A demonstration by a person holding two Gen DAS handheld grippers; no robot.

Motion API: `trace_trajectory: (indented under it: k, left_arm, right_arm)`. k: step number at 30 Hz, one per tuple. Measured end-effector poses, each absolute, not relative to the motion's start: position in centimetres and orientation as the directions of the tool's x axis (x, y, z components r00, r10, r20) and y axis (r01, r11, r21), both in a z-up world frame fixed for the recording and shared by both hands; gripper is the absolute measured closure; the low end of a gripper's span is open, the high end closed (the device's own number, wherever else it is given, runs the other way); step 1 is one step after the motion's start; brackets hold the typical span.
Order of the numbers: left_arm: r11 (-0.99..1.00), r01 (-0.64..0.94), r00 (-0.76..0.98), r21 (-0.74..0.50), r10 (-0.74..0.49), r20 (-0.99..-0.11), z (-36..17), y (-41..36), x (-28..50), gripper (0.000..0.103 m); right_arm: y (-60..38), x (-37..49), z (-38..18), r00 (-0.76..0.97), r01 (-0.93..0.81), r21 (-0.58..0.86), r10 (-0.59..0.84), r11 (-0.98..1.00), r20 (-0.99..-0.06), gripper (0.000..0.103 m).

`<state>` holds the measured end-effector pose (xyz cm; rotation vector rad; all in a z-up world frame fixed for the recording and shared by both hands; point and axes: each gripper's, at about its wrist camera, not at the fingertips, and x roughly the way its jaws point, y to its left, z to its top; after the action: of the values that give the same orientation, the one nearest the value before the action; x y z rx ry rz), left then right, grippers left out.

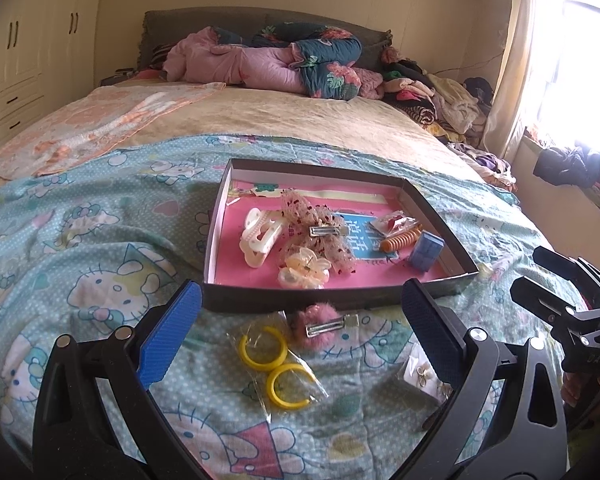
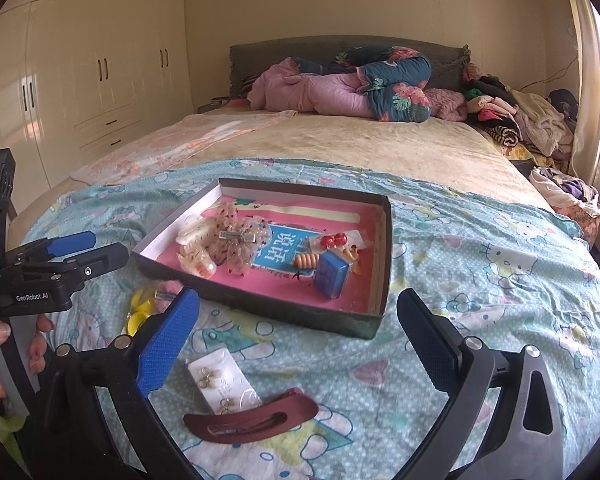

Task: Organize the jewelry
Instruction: 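Grasp dark red claw clip with right tool while left tool grasps yellow hoop earring bag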

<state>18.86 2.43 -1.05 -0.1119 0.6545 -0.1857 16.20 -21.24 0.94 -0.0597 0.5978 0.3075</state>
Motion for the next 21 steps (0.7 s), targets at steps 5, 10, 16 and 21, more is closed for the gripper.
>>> trace_trajectory:
  k: [5, 10, 16, 21]
  left_arm:
    - [0.980, 0.134, 0.771, -0.148, -0.197, -0.606, -1.7, 2.3, 18.2, 0.012]
    - [0.981, 0.136, 0.763, -0.139, -0.193, -0.617, -2.1, 2.0, 17.5, 0.012]
    - [0.981, 0.144, 0.749, -0.127, -0.192, -0.634, -2.9, 1.4, 17.0, 0.012]
    - [0.981, 0.151, 0.733, -0.118, -0.191, -0.653, -3.8, 0.8, 16.9, 0.012]
  right_arm:
    - [-21.3, 15.3, 0.5, 0.784, -0.302, 0.025, 0.263, 0.953, -0.562, 0.006]
    - [-21.7, 14.4, -0.1, 0.781, -0.304, 0.028, 0.266, 0.952, -0.565, 0.006]
    - [-22.4, 13.8, -1.1, 0.771, -0.298, 0.040, 0.265, 0.954, -0.579, 0.006]
    - [-23.1, 13.4, -2.0, 0.764, -0.289, 0.048, 0.261, 0.956, -0.590, 0.006]
